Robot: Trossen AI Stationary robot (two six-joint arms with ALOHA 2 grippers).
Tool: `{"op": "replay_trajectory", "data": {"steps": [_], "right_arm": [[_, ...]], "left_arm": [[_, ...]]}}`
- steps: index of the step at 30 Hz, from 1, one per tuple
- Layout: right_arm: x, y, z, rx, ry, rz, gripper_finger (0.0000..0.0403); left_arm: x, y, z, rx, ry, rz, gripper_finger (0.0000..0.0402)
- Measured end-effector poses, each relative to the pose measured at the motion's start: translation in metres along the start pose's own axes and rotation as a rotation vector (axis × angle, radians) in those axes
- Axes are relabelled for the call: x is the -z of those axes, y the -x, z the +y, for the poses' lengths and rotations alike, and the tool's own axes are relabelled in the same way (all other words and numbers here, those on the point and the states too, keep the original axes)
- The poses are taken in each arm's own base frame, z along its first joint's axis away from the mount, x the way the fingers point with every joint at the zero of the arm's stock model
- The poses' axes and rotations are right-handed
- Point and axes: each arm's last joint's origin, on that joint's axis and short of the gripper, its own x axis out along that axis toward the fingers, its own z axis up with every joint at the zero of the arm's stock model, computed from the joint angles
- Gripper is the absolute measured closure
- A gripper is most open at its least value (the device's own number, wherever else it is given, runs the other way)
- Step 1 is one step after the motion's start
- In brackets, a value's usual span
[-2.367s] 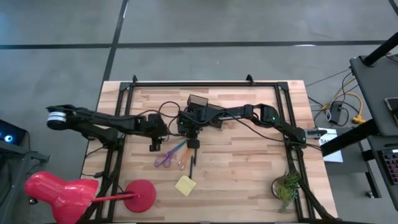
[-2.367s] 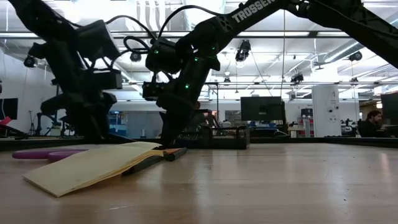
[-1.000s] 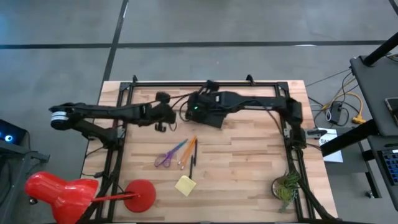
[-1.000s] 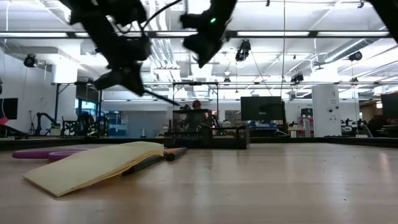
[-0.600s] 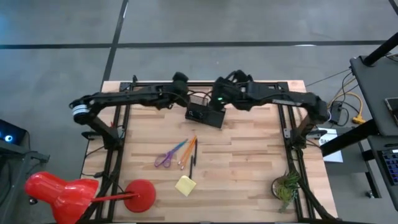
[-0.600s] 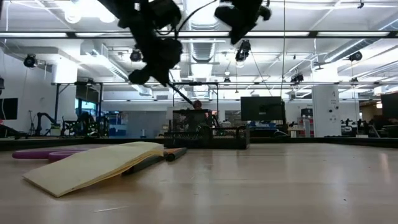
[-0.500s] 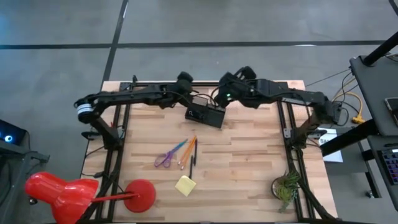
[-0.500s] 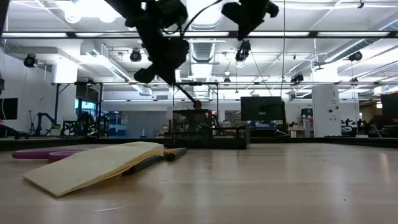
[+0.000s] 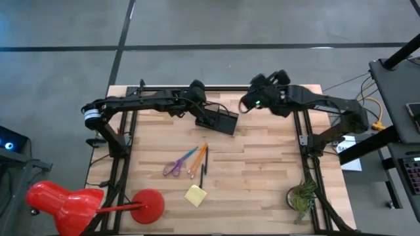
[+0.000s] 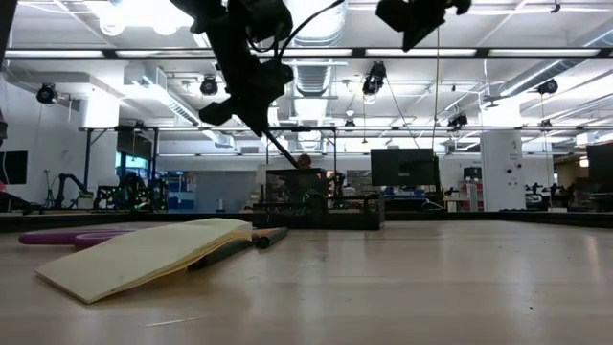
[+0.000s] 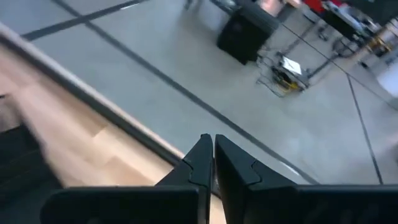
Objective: Pick and place office supplies into organizer
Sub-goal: Put the top black pen into the black desk organizer
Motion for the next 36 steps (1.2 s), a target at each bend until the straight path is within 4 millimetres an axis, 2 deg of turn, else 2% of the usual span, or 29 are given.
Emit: {"op": "replay_trajectory", "data": {"steps": [3, 8, 13, 17, 22, 25, 28, 31, 33, 36], "right_arm": [[0.001, -0.001, -0.015, 0.023, -0.03, 0.001, 0.0394], [0.004, 0.001, -0.029, 0.035, -0.061, -0.001, 0.0394], [0.012, -0.004, -0.03, 0.049, -0.044, 0.017, 0.0394], [0.016, -0.007, -0.024, 0.025, -0.025, 0.039, 0.0394], [0.02, -0.011, -0.02, 0.029, -0.007, 0.052, 0.0394], [0.022, -0.013, -0.018, 0.024, -0.001, 0.059, 0.0394], [0.023, -0.014, -0.017, -0.019, -0.002, 0.081, 0.0394], [0.028, -0.02, -0.011, -0.15, 0.007, 0.147, 0.0394], [0.032, -0.029, -0.004, -0.307, 0.05, 0.193, 0.0394], [0.04, -0.04, 0.014, -0.611, 0.168, 0.205, 0.0394]], "left_arm": [[-0.002, -0.001, -0.001, 0.0, -0.048, -0.011, 0.0372], [-0.011, -0.016, -0.007, 0.043, -0.157, 0.002, 0.0372], [-0.022, -0.028, -0.009, 0.054, -0.197, 0.001, 0.0371], [-0.029, -0.034, -0.012, 0.052, -0.202, 0.008, 0.0324], [-0.032, -0.026, -0.01, 0.004, -0.172, 0.012, 0.0267], [-0.028, -0.012, -0.004, -0.048, -0.039, 0.037, 0.0254], [-0.017, 0.007, -0.002, -0.082, 0.193, 0.062, 0.0251], [-0.004, 0.031, -0.007, -0.049, 0.456, 0.05, 0.025], [0.004, 0.045, -0.015, 0.037, 0.69, 0.006, 0.0249], [0.011, 0.059, -0.029, 0.319, 1.118, -0.091, 0.0249]]}}
